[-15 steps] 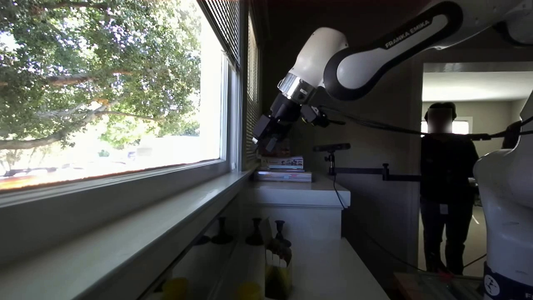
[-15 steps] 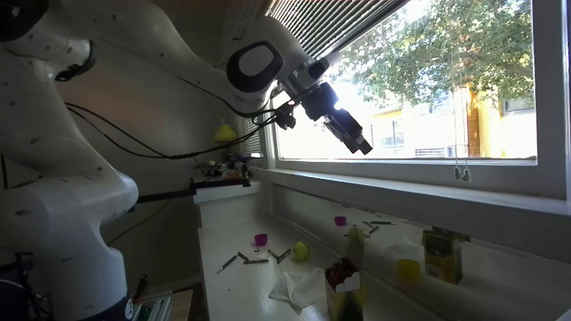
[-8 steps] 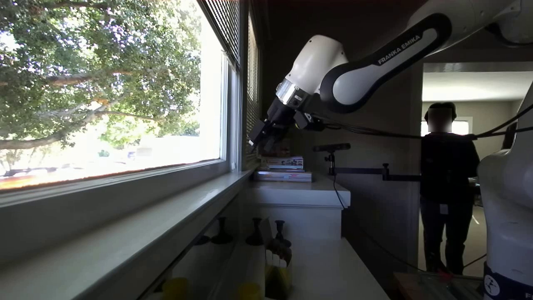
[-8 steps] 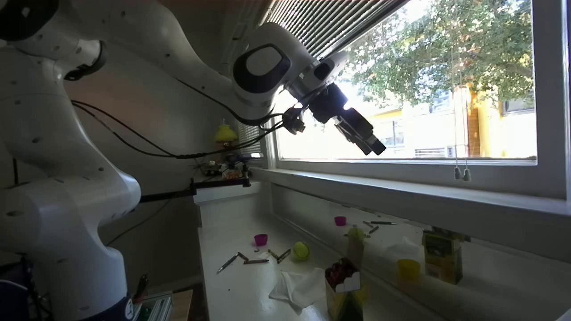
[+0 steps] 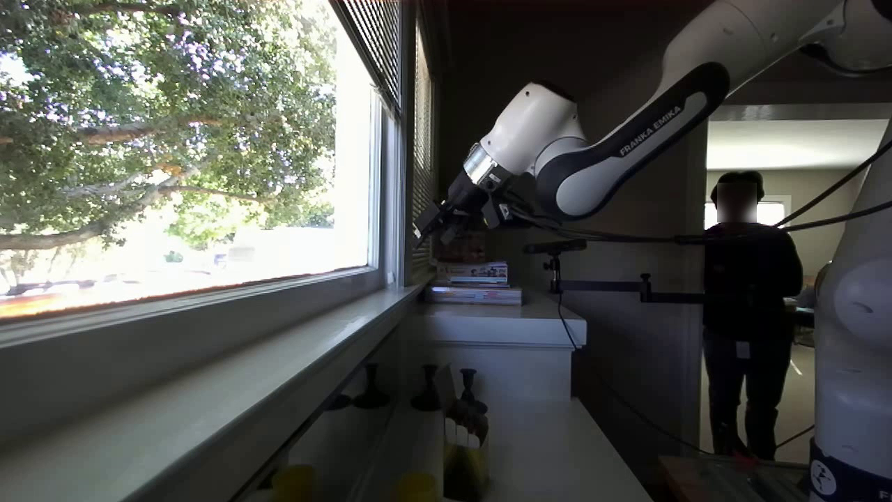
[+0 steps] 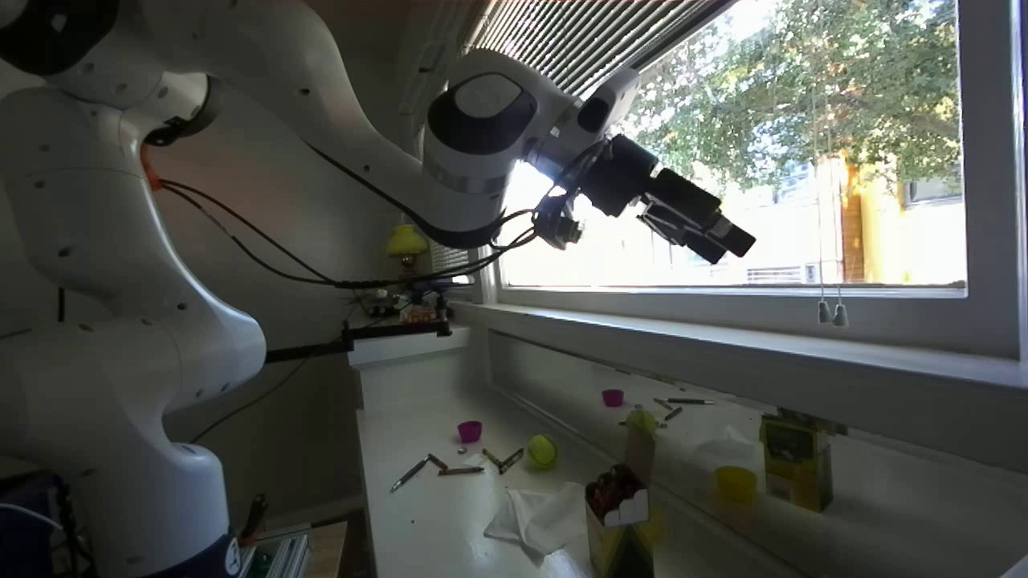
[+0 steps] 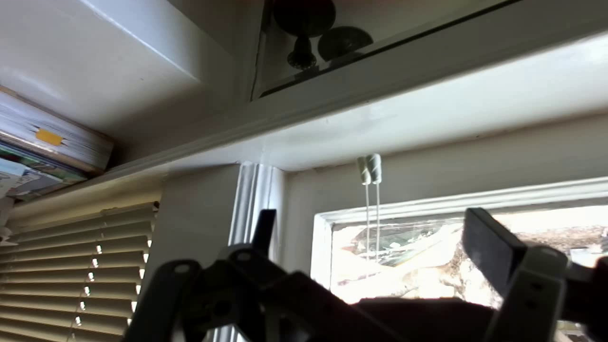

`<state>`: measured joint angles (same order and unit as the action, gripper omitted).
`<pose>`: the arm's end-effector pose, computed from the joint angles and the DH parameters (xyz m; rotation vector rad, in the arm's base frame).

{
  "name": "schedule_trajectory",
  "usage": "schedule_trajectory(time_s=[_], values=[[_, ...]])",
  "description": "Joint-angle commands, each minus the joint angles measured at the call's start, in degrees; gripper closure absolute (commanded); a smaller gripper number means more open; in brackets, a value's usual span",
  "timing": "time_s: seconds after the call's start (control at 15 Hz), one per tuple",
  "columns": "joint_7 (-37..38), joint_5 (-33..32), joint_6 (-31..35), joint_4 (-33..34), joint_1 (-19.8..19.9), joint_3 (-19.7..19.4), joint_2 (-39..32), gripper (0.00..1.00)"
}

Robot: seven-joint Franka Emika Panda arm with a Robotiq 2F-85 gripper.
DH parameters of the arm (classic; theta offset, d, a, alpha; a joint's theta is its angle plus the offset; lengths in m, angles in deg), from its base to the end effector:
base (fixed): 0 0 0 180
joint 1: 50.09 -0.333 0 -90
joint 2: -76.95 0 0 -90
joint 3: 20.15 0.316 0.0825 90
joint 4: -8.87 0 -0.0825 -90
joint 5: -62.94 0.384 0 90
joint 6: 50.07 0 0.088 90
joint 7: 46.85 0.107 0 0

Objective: Close the window blinds

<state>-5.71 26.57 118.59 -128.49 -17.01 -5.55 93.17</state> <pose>0.4851 -0.1135 0.5058 2.5592 -0.5807 1.1680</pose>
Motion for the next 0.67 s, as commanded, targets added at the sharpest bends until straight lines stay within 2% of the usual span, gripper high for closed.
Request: schedule_trajectory(time_s=[0.0, 0.27, 0.6], values=[[6.95, -6.01, 0.23, 2.65, 5.31, 4.18, -3.14, 0.0], [6.7, -5.06, 0.32, 3.23, 5.25, 5.88, -6.26, 0.0], [11.15, -10.97, 0.75, 6.5, 8.33, 8.56, -9.51, 0.0]])
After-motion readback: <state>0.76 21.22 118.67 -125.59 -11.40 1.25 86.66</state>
